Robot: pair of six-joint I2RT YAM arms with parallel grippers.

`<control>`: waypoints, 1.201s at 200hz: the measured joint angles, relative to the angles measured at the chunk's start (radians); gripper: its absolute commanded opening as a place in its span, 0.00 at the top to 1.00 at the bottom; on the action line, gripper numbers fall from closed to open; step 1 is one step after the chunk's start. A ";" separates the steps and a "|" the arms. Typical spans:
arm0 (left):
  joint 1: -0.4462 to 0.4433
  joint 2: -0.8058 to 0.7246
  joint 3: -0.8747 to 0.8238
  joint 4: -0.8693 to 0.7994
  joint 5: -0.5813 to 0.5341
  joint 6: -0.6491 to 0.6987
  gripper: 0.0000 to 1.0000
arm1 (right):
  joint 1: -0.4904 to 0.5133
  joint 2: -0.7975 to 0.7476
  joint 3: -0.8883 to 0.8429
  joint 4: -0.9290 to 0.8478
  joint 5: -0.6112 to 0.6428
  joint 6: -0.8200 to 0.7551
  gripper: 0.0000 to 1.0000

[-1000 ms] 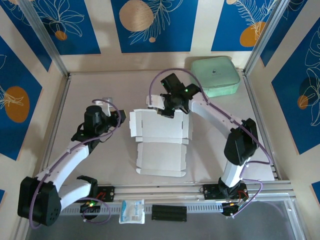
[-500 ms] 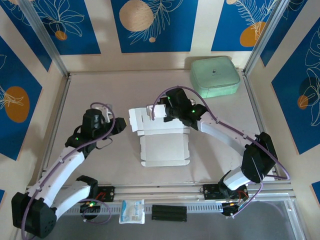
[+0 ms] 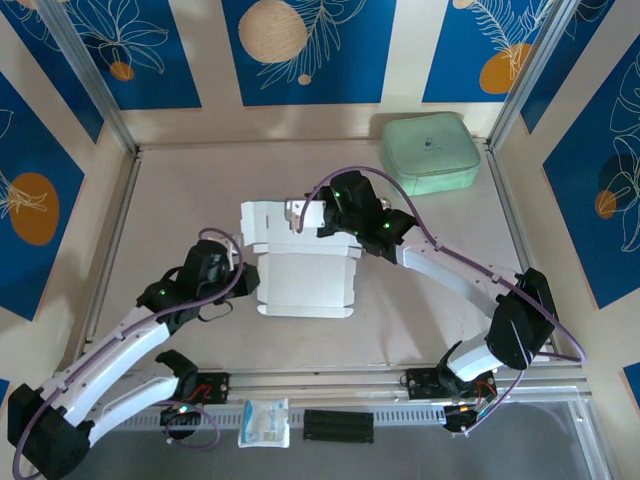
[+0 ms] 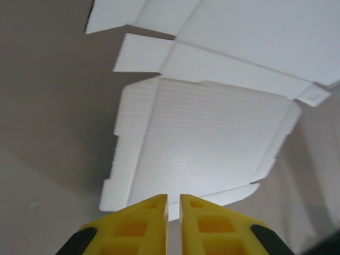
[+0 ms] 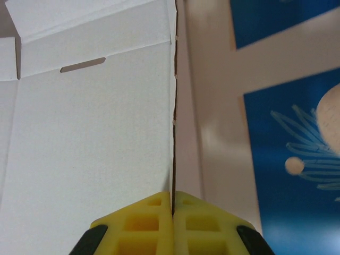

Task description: Fold the paper box

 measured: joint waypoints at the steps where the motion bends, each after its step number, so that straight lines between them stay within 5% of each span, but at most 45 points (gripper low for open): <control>1: 0.000 -0.002 0.001 -0.004 -0.004 0.000 0.87 | 0.001 0.000 0.002 0.000 0.000 0.001 1.00; 53: 0.000 -0.170 0.062 -0.185 -0.253 0.030 0.87 | 0.061 0.048 0.123 0.027 -0.023 0.022 1.00; 103: 0.000 -0.275 0.103 -0.230 -0.286 0.091 0.88 | 0.088 0.040 0.200 0.022 -0.021 0.022 1.00; 167: 0.000 -0.322 0.134 -0.109 -0.154 0.165 0.89 | 0.086 -0.194 0.218 -0.135 -0.023 0.064 1.00; 206: 0.000 -0.326 0.136 -0.005 0.028 0.165 0.89 | 0.053 -0.244 0.370 -0.439 -0.075 0.167 1.00; 240: 0.000 -0.381 0.152 -0.002 0.070 0.174 0.89 | 0.052 -0.241 0.487 -0.700 -0.136 0.271 1.00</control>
